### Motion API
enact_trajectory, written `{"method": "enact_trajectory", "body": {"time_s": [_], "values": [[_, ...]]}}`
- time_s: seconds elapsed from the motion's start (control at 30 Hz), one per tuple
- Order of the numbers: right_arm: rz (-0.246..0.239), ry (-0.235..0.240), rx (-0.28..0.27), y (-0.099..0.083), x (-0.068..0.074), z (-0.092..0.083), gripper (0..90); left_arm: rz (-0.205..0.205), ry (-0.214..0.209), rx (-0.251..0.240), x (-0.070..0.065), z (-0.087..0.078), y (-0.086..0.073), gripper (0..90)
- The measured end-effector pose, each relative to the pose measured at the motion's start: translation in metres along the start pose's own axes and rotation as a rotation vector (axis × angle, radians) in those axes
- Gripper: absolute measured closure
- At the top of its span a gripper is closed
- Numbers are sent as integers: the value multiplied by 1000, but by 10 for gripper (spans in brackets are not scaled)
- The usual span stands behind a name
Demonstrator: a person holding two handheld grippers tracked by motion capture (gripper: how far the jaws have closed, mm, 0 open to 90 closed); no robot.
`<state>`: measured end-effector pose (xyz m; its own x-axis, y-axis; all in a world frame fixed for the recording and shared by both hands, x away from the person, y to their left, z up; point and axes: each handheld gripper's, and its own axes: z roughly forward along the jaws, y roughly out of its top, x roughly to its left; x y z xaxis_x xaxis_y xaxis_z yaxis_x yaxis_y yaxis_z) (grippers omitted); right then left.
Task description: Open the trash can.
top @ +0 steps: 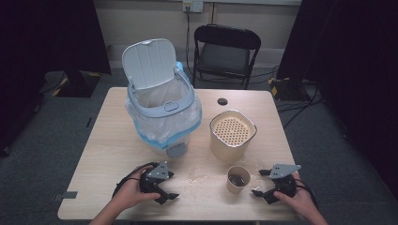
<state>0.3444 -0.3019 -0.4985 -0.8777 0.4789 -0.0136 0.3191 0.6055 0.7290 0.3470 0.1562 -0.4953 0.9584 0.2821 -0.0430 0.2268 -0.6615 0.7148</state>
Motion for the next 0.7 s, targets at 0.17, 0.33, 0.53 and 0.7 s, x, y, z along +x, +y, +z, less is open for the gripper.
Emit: {"method": "enact_trajectory", "body": {"time_s": [0.17, 0.33, 0.53, 0.7], "values": [[-9, 1, 5, 2, 1, 1, 145, 3, -13, -42, 1, 1, -6, 150], [-13, 12, 4, 3, 3, 2, 147, 24, 0, -40, 1, 0, -8, 149], [-1, 42, -38, 7, 6, 1, 146, 31, 4, -40, 0, 1, -7, 143], [3, 75, -73, 11, 7, -1, 146, 32, 8, -36, -1, 1, -7, 137]]}}
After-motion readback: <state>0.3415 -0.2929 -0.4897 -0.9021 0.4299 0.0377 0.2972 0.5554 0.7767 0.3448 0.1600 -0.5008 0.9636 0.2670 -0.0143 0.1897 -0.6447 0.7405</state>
